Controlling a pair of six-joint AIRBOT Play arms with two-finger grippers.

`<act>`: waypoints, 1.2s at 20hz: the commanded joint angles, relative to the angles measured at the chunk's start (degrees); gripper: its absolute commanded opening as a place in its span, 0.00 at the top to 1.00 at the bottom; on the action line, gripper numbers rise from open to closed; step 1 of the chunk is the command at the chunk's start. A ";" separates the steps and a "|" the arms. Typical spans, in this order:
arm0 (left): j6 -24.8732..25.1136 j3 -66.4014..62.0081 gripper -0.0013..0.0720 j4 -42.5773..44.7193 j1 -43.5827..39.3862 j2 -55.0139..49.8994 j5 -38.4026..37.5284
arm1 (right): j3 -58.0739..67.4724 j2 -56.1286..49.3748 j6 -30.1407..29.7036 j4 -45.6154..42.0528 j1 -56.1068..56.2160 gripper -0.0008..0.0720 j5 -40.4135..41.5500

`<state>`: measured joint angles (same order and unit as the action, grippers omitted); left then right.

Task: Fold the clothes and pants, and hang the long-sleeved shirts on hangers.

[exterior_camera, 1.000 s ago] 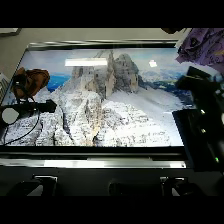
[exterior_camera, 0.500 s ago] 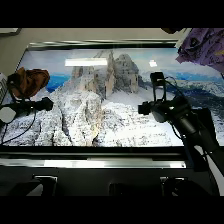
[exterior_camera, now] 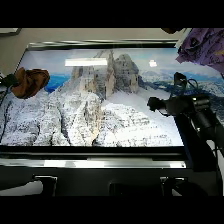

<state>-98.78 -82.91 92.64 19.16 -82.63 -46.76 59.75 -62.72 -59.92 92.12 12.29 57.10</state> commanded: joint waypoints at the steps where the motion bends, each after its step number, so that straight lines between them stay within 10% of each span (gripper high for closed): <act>1: -0.83 -6.25 0.00 0.83 3.30 -12.70 8.94 | 0.07 0.04 -0.55 1.68 -2.14 0.41 0.48; 10: -5.38 -6.73 0.00 0.81 3.69 -28.00 28.20 | 0.07 0.04 -0.48 -0.46 -2.14 0.41 0.07; 11: -5.42 -7.28 0.13 0.52 3.74 -28.96 27.85 | 0.07 0.04 -0.48 -0.44 -2.14 0.41 0.07; 13: -5.42 -8.00 0.87 0.35 3.74 -29.57 25.53 | 0.07 0.04 -0.48 -0.48 -2.14 0.41 0.02; 14: -5.77 -8.83 0.96 0.28 3.72 -29.33 22.93 | 0.07 0.04 -0.48 -0.48 -2.14 0.41 0.02; 24: 1.51 -13.40 0.97 -12.87 -5.07 -5.62 -9.92 | 0.07 3.08 -0.50 -4.24 -2.14 0.42 8.44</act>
<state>-99.33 -96.07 84.97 18.11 -96.36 -46.46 59.75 -61.17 -60.42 90.02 10.17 61.69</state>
